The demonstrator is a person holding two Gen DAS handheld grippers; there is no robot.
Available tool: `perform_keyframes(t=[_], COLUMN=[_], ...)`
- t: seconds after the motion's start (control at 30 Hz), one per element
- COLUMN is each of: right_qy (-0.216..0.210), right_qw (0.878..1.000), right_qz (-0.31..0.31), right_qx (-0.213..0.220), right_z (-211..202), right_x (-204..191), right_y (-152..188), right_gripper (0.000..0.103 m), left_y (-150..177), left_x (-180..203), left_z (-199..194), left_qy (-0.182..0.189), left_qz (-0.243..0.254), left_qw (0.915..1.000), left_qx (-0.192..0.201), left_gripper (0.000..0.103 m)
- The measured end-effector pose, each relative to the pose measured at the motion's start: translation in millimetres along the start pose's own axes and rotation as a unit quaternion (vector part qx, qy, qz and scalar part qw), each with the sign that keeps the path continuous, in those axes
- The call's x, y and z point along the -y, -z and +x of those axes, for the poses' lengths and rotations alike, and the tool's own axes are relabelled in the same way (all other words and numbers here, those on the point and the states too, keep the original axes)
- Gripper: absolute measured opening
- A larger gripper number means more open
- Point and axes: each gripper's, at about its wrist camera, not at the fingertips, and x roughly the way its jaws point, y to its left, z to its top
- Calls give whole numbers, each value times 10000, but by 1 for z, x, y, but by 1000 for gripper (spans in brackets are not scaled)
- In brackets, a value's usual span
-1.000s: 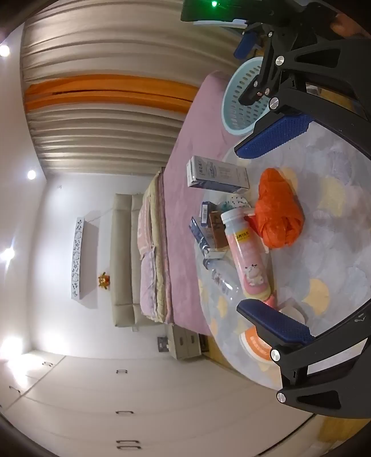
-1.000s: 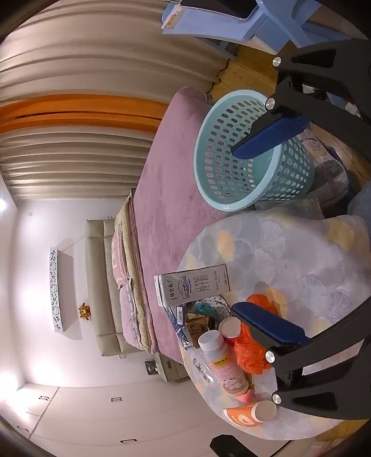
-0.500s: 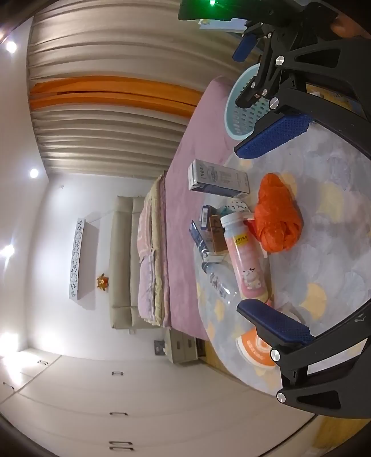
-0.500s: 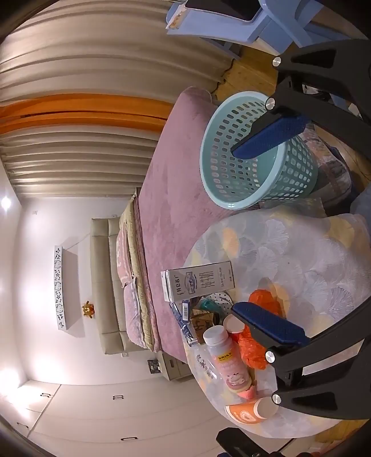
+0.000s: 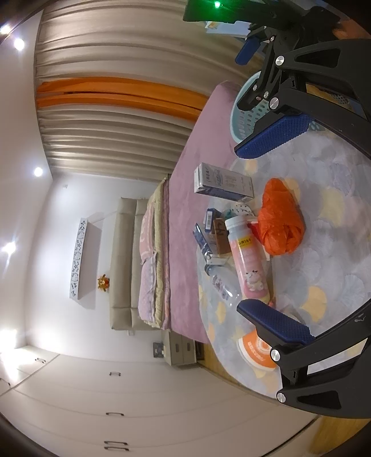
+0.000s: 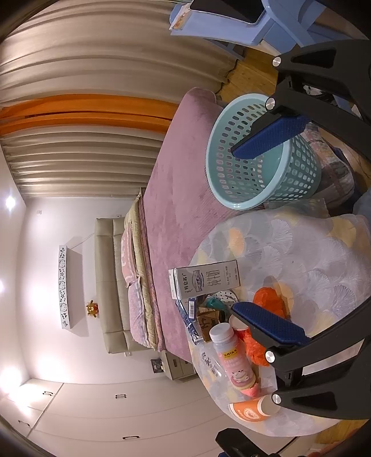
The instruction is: Collect trash
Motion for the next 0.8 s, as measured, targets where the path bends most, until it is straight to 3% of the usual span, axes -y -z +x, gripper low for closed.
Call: perform_keyframes(t=[0.8], right_qy=[-6], right_qw=[9999], right_qz=[8], right_qx=[103], right_z=[-7], right_x=[0], right_y=[-8], right_gripper=[95], left_y=[-11], left_x=[-8], left_z=[-8], left_qy=[-17], left_qz=[-165], left_qw=[9998], left_qx=[104], left_gripper=[96])
